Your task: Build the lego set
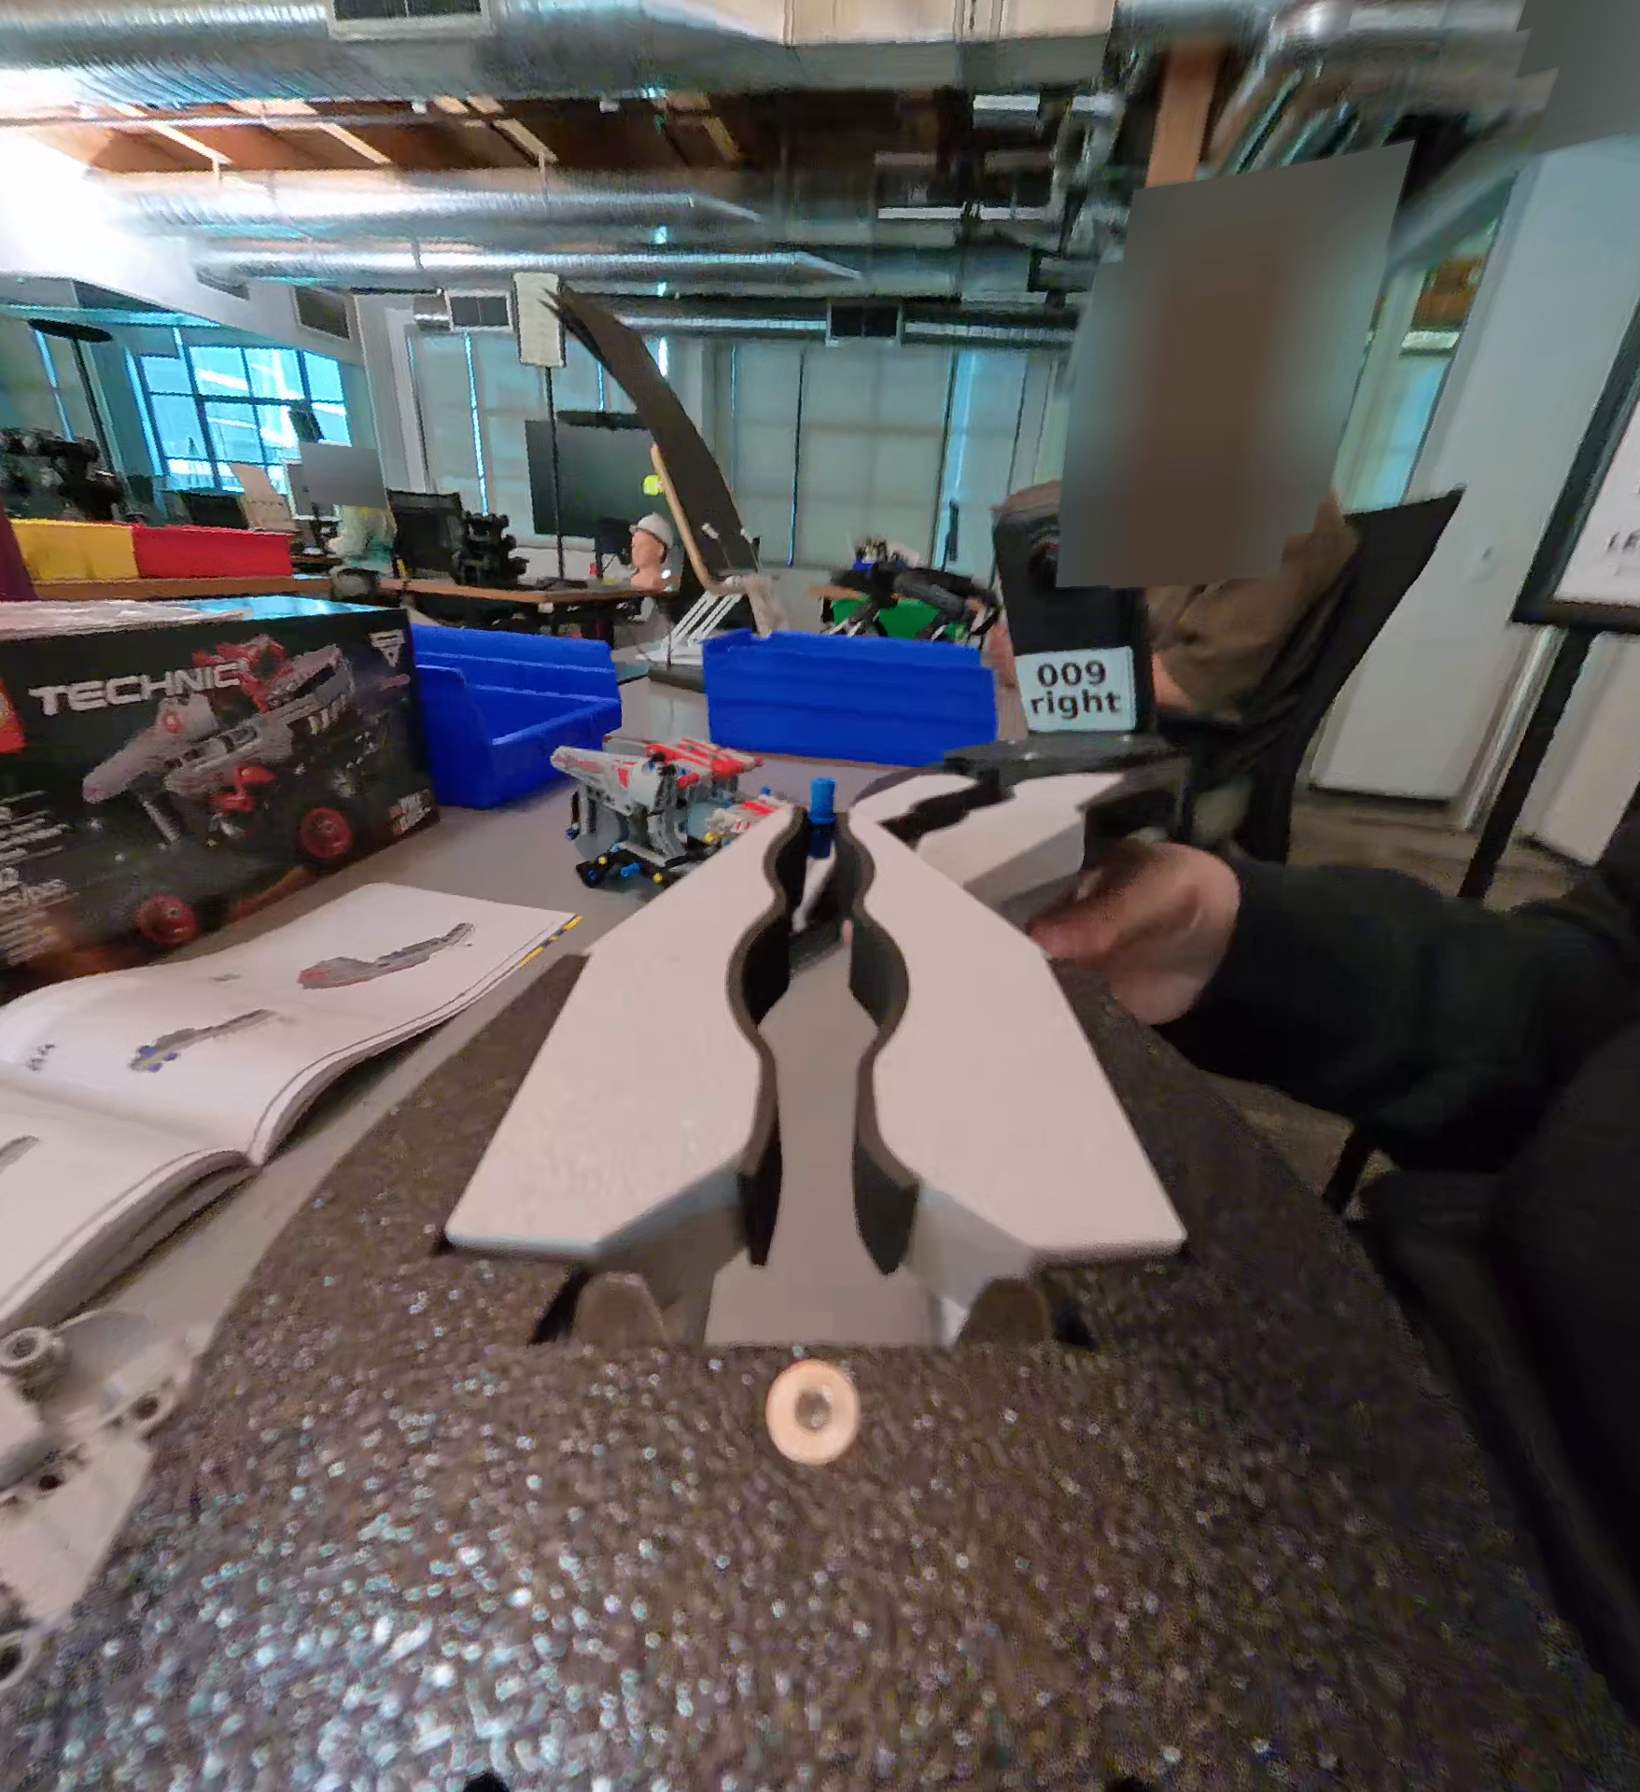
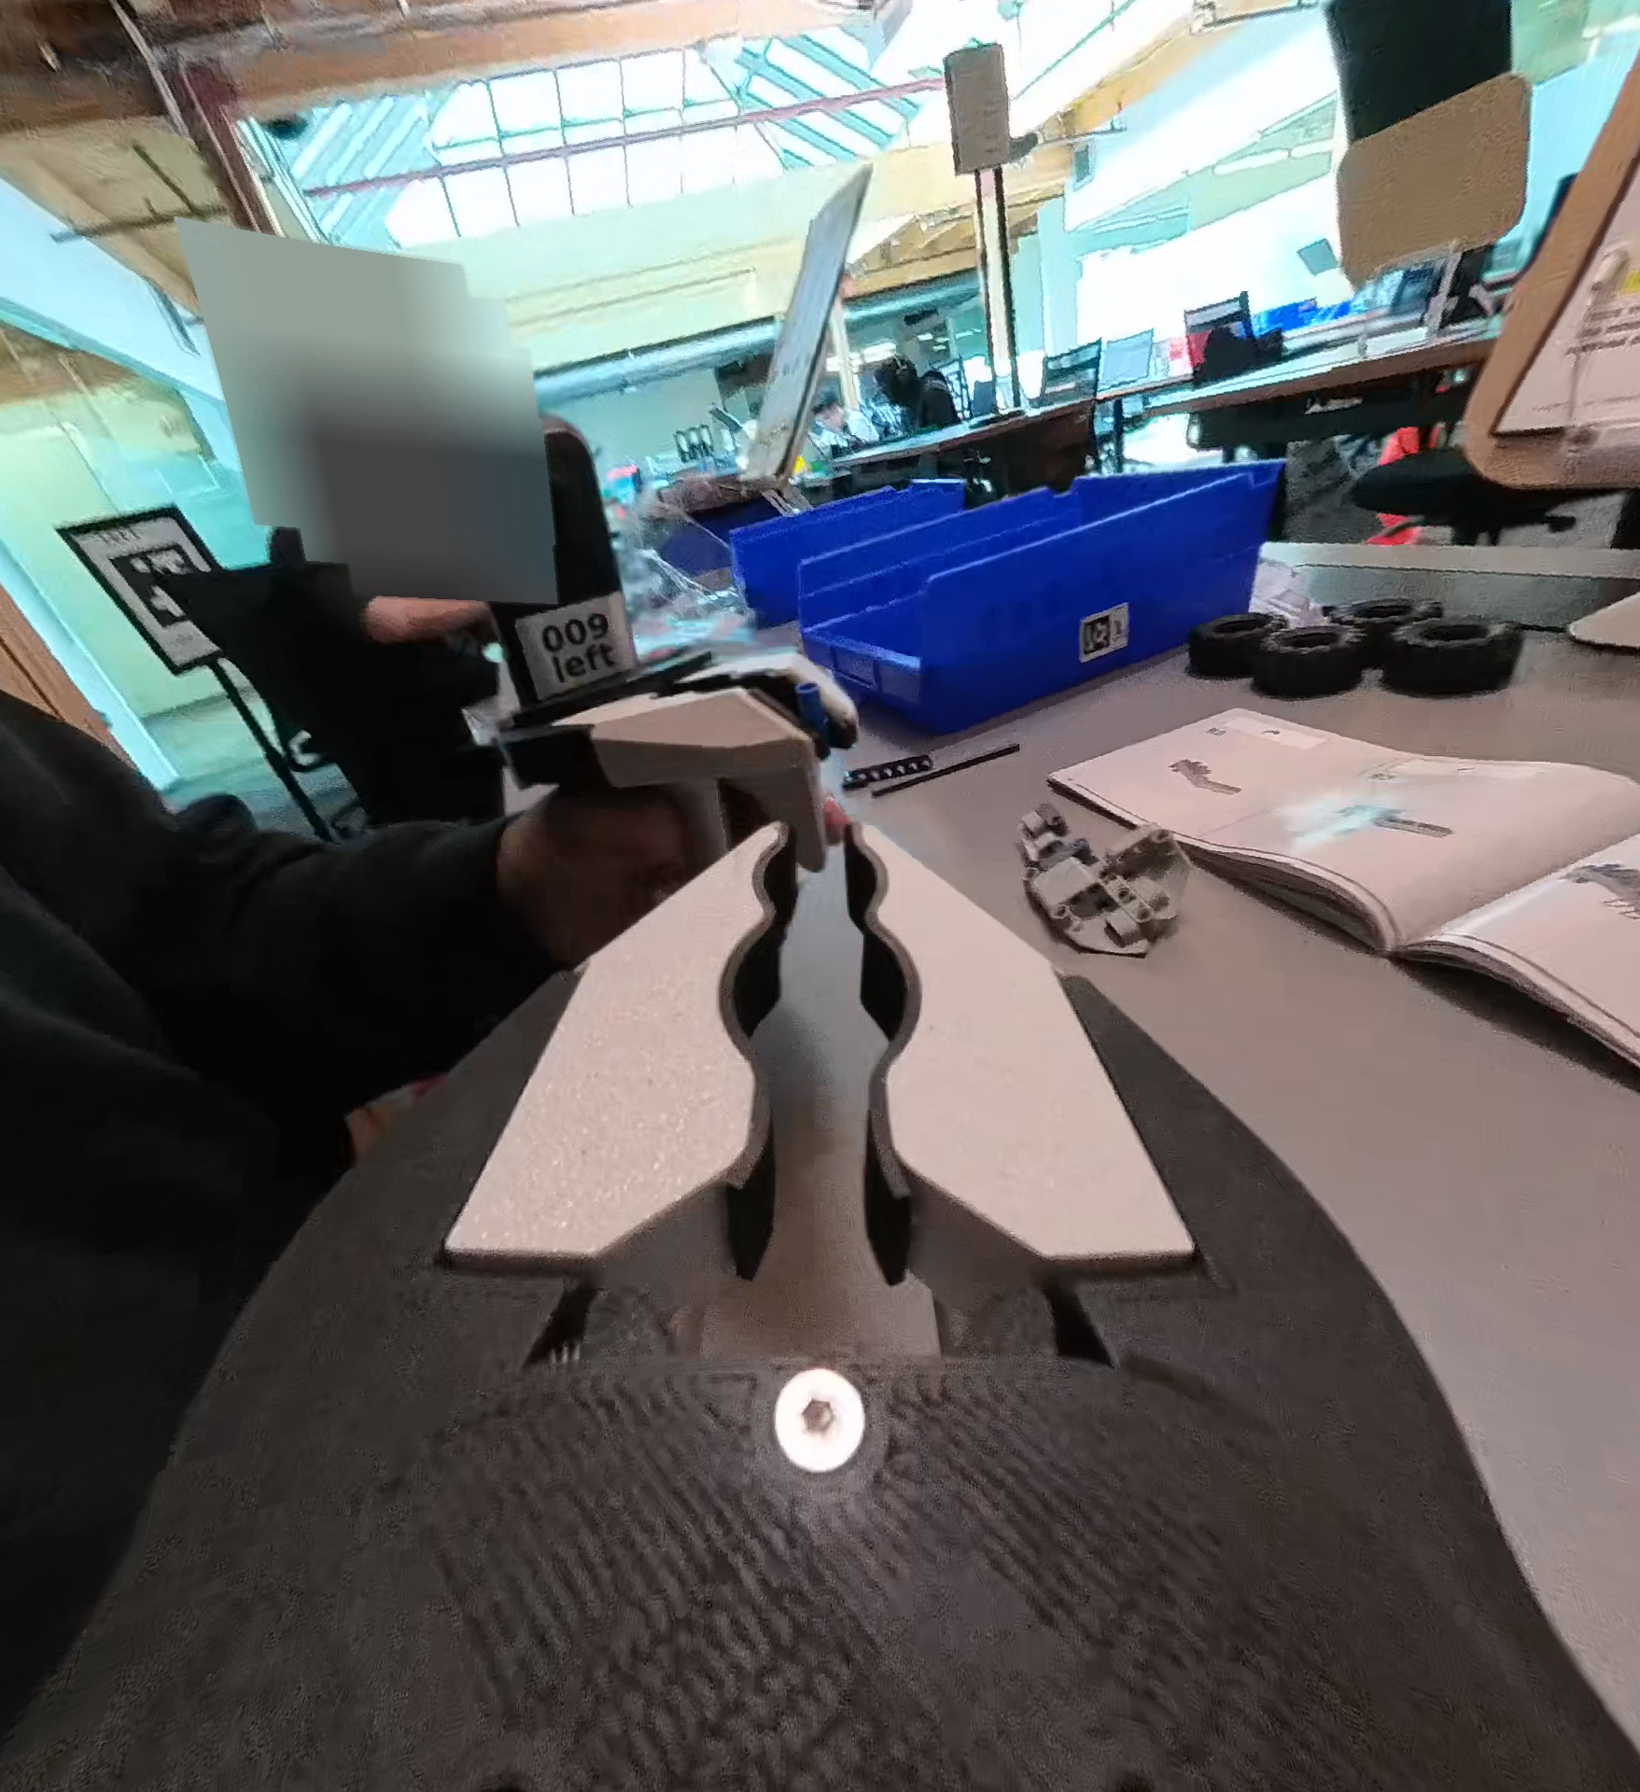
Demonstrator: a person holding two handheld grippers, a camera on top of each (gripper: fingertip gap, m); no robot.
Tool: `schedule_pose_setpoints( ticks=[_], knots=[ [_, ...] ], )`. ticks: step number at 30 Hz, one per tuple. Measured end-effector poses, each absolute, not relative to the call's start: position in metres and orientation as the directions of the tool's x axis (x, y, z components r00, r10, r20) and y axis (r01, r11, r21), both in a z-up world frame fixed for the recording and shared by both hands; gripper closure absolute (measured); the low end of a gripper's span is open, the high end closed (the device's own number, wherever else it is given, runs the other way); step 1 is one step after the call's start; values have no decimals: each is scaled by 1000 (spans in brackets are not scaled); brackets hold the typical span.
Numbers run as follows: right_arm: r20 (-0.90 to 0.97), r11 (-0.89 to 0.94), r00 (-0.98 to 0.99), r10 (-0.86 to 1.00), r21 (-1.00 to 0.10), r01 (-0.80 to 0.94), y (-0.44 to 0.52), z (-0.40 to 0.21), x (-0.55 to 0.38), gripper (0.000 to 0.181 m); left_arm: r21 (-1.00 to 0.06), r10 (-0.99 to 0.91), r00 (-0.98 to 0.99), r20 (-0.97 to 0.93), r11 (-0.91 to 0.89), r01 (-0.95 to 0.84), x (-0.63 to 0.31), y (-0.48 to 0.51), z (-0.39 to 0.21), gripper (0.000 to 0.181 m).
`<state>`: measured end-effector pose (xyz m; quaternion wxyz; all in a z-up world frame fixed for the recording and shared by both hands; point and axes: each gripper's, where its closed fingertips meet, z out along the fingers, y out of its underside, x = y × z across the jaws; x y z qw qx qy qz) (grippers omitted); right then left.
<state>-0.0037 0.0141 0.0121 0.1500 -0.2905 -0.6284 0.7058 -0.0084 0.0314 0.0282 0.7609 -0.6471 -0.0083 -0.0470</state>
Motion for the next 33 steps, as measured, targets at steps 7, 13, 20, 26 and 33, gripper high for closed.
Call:
schedule_pose_setpoints(
  ticks=[7, 13, 20, 26, 33],
  knots=[
    [-82, -75, -705, 704, -996, 42, 14, 16, -14, 163, -962, -119, 978, 174, 192, 195, -4, 36, 27, 180],
    [74, 50, -621, 780, -997, -56, 18, 17, -16, 174, -968, -34, 988, 152, 195, 156, -10, 44, 24, 180],
    [227, 213, -543, 809, -973, -90, 41, 17, -24, 181, -963, -56, 979, 196, 177, 203, -8, 60, 26, 180],
    [248, 246, -521, 817, -966, -75, 61, 18, -27, 181, -964, -62, 978, 201, 162, 208, -17, 72, 30, 180],
    [201, 194, -497, 844, -979, -67, 52, 13, -32, 170, -929, -60, 951, 302, 203, 308, -23, 70, 30, 180]
  ],
)
